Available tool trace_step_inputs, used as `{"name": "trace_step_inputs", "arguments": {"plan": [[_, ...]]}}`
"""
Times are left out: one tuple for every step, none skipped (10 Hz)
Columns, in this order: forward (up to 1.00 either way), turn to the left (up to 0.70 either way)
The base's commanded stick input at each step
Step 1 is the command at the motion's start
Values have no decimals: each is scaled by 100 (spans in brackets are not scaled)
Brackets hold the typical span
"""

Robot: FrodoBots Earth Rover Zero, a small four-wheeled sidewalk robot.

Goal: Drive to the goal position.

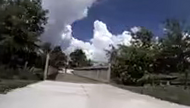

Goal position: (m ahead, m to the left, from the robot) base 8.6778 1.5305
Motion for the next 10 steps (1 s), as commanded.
{"name": "trace_step_inputs", "arguments": {"plan": [[85, 34], [85, 34], [85, 27], [85, 10], [85, 0], [85, 0], [85, 0], [85, 29], [85, 34], [85, 20]]}}
